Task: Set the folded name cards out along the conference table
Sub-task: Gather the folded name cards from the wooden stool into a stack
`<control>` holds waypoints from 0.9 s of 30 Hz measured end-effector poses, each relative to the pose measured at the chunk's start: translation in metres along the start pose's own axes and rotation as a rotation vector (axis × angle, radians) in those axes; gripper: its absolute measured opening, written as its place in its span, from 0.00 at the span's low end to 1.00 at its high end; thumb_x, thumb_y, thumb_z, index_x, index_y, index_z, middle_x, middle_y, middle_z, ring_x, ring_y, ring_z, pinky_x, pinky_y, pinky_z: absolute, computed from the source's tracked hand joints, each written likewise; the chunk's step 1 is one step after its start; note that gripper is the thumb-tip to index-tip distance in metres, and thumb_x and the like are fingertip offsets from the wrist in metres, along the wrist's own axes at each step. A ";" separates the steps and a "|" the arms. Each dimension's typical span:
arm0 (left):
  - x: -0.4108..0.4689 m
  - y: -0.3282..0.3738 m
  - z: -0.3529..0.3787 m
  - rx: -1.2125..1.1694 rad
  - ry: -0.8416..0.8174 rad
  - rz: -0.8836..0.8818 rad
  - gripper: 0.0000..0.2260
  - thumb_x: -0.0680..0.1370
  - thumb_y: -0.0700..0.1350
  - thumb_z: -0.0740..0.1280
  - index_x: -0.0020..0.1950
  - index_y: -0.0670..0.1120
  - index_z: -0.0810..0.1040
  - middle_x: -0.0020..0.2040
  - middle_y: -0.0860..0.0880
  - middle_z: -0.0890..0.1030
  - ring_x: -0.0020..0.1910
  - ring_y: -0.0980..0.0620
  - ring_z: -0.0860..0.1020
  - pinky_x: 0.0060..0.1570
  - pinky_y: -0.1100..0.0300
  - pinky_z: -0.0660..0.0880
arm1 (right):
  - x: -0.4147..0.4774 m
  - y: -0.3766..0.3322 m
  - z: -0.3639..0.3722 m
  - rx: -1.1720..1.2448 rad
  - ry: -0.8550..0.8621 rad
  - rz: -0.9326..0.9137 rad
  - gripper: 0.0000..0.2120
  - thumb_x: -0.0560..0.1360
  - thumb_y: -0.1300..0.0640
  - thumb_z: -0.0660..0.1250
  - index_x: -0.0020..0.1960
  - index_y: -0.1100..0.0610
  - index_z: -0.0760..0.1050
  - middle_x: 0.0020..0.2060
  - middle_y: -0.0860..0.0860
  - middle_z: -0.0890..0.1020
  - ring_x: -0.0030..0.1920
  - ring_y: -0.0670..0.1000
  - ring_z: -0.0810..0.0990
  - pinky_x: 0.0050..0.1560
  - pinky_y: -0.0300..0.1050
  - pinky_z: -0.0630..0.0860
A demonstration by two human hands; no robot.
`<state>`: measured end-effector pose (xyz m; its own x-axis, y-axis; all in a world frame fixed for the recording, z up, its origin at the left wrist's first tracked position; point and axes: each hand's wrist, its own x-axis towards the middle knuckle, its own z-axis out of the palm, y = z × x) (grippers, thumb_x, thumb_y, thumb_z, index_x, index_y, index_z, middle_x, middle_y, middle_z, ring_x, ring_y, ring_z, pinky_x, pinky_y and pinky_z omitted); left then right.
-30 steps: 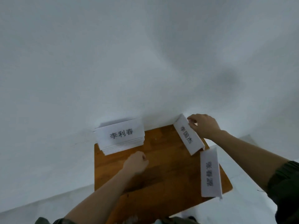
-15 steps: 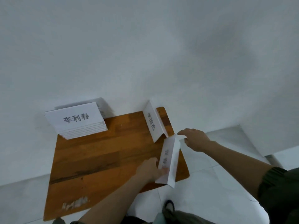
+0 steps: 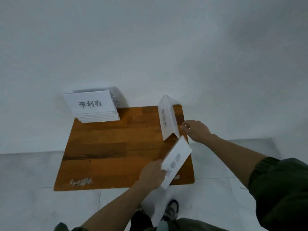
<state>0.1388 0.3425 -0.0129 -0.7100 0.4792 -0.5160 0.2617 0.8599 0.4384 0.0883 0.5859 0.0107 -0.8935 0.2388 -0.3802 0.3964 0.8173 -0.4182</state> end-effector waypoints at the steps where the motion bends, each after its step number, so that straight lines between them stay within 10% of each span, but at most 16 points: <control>1: -0.001 -0.005 -0.004 -0.005 0.001 -0.007 0.14 0.80 0.51 0.63 0.61 0.44 0.74 0.59 0.47 0.80 0.52 0.51 0.81 0.49 0.58 0.80 | 0.007 -0.004 0.000 0.022 0.005 0.005 0.18 0.80 0.43 0.58 0.62 0.52 0.76 0.54 0.50 0.82 0.52 0.53 0.80 0.53 0.49 0.76; 8: -0.030 -0.063 -0.037 0.003 0.042 -0.115 0.13 0.80 0.49 0.62 0.61 0.45 0.75 0.58 0.47 0.81 0.53 0.50 0.80 0.51 0.56 0.79 | 0.050 -0.042 0.025 0.169 -0.106 0.114 0.35 0.75 0.36 0.65 0.70 0.62 0.67 0.59 0.57 0.79 0.50 0.56 0.80 0.41 0.45 0.77; 21: -0.086 -0.163 -0.152 -0.021 0.311 -0.219 0.13 0.79 0.48 0.64 0.64 0.54 0.74 0.54 0.54 0.82 0.45 0.57 0.80 0.38 0.66 0.77 | 0.046 -0.079 0.036 -0.053 -0.030 0.113 0.18 0.76 0.44 0.64 0.59 0.54 0.71 0.49 0.51 0.81 0.42 0.52 0.81 0.36 0.43 0.75; 27: -0.063 -0.203 -0.258 -0.030 0.468 -0.090 0.17 0.78 0.46 0.66 0.67 0.53 0.75 0.58 0.49 0.82 0.54 0.49 0.80 0.50 0.51 0.78 | 0.040 -0.101 0.032 -0.065 -0.064 0.012 0.17 0.78 0.48 0.63 0.64 0.52 0.69 0.54 0.49 0.80 0.46 0.50 0.80 0.34 0.41 0.75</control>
<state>-0.0385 0.0923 0.1204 -0.9490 0.2665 -0.1687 0.1718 0.8853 0.4322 0.0188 0.4958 0.0111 -0.8726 0.2170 -0.4375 0.3909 0.8474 -0.3594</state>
